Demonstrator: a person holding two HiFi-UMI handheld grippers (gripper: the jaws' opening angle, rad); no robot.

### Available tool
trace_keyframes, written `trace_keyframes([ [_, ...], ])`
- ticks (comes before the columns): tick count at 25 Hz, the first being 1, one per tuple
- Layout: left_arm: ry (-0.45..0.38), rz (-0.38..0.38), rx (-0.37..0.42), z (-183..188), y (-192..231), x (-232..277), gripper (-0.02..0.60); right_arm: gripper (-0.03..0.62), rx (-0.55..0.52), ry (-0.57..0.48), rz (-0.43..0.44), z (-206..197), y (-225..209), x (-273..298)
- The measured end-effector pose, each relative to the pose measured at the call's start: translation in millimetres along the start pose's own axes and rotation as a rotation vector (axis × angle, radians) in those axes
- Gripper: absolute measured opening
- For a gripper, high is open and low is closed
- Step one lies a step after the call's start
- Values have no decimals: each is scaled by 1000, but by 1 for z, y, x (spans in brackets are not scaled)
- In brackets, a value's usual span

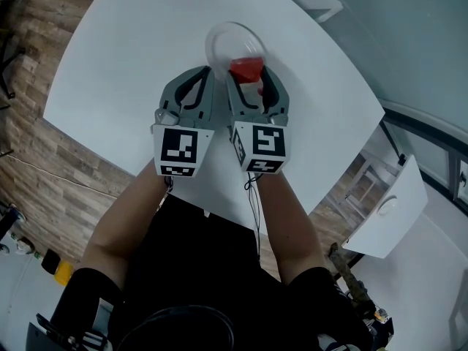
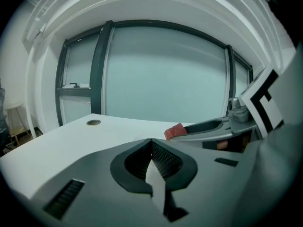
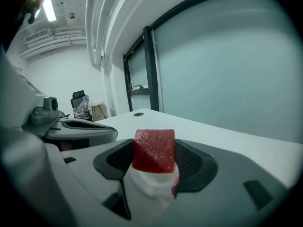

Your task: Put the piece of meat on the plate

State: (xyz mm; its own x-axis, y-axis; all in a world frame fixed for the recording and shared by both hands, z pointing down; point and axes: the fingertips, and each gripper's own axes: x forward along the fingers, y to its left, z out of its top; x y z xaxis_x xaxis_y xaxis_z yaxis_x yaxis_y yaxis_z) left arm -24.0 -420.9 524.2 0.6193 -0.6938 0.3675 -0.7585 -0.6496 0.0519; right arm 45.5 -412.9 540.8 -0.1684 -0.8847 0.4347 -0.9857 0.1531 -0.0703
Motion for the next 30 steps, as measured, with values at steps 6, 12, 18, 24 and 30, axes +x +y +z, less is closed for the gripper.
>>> trace_keyframes([
  [6,30,-12,-6,-9,1,12,3,275,8,72,12,-10,-3,14],
  [12,49,-18,-10,-13,4,22,3,275,0,149,27,-16,-1,26],
  [18,57,-16,-17,-15,6,24,3,275,4,258,22,-24,-3,36],
  [24,66,-20,-18,-15,10,26,3,276,20,369,41,-29,-5,47],
  [30,74,-14,-27,-16,13,28,3,276,21,458,62,-33,-4,54],
])
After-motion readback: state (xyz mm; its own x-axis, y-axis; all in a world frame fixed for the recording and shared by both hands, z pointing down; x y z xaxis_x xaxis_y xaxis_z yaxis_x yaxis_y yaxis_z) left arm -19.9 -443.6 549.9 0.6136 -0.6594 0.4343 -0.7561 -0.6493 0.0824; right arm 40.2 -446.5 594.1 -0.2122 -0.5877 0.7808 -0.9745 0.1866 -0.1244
